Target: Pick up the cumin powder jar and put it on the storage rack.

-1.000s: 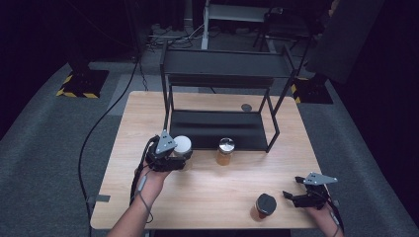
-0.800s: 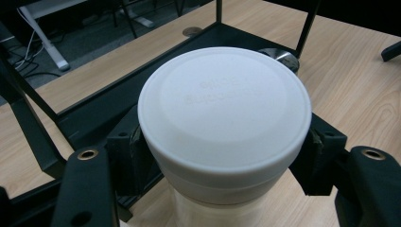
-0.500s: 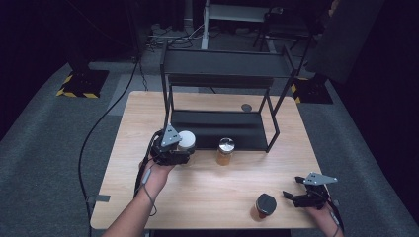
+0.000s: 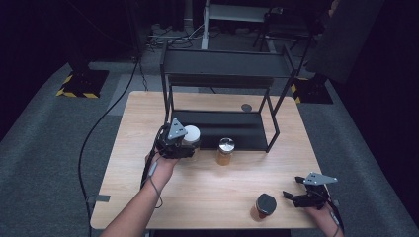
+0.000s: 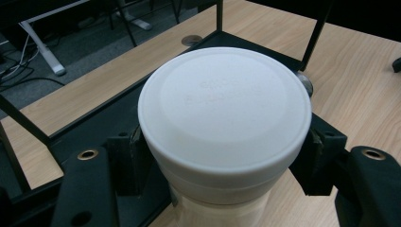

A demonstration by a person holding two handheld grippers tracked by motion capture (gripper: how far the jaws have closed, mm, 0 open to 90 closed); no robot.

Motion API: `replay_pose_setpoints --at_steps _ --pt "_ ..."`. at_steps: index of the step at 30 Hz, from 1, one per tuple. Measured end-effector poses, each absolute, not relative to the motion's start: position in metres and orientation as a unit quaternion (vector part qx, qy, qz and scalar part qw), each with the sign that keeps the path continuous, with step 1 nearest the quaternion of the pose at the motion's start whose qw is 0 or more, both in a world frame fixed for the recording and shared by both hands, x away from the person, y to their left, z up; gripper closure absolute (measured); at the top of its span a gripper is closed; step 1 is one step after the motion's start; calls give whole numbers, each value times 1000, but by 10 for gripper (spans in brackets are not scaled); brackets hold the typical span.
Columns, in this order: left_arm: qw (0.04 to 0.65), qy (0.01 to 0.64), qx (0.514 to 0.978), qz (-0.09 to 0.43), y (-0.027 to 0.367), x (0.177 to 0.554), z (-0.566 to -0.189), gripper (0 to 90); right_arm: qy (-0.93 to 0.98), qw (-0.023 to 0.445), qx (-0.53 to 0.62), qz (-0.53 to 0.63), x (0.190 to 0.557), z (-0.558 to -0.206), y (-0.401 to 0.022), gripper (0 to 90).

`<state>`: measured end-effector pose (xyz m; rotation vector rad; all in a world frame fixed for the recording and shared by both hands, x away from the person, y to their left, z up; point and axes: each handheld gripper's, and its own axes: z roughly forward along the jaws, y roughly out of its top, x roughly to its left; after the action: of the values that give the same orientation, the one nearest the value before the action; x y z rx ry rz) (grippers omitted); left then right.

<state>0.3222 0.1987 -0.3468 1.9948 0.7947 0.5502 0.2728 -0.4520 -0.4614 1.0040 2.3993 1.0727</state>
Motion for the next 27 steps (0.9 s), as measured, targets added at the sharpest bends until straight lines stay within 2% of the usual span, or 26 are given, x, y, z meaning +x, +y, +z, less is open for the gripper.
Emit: replay_pose_setpoints --at_steps 17,27 --pt "436 329 804 234 182 349 -344 329 842 163 350 376 273 -461 -452 132" --pt "438 355 794 226 180 367 -352 330 843 162 349 377 273 -461 -453 132"
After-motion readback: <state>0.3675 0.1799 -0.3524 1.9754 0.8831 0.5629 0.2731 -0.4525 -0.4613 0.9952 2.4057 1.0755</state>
